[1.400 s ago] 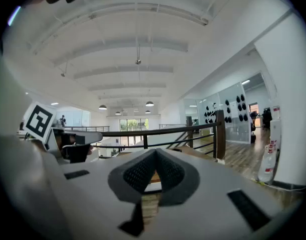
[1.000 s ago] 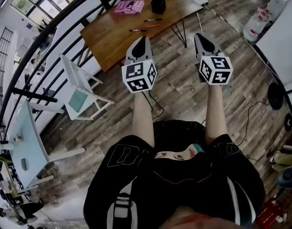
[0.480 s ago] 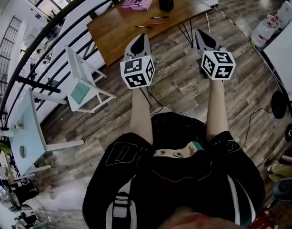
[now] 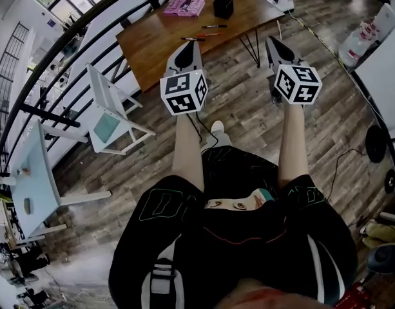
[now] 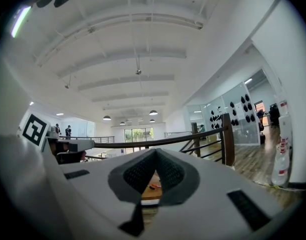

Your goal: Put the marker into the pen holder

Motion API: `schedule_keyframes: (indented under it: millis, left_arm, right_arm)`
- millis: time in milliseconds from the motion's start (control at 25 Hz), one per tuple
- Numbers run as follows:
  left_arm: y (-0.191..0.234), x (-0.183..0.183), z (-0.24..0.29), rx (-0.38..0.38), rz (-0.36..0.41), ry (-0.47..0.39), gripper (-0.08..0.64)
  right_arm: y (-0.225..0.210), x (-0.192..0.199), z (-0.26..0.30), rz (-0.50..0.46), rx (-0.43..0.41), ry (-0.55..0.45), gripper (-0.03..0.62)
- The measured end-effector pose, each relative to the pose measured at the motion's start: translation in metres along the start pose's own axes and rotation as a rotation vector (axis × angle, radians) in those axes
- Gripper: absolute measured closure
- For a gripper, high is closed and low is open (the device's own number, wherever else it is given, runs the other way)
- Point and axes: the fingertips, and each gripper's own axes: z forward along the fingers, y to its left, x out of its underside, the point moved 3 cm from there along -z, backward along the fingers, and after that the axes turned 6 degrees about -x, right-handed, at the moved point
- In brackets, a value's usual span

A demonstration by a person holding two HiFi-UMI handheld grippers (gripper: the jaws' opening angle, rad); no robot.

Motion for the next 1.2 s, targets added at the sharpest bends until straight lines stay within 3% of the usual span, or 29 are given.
schedule_keyframes:
  millis: [320,640,960,1200]
  left_arm:
    - [0.027,0.008,0.018,-0.034,-0.046,-0.011,0.551]
    - [0.072,0.03,0.057,-0.078,-0.093,0.018,0.552]
    - [0.113,0.069,0.129,-0.091,-0.166,0.112,0.551]
    - [0.136,0.106,0.185,-0.079,-0.228,0.198,0.552]
  right_arm:
    - [-0.019,-0.003,0.025,0.018,0.019,-0.012,0.588]
    - [0.006,0.028,0.108,0.009,-0.105,0.056,0.588]
    - [-0.038,0.05,0.175,0.06,-0.009,0.097,0.588]
    - [-0.058,0.075,0.238,0.079,0.008,0.184,0.588]
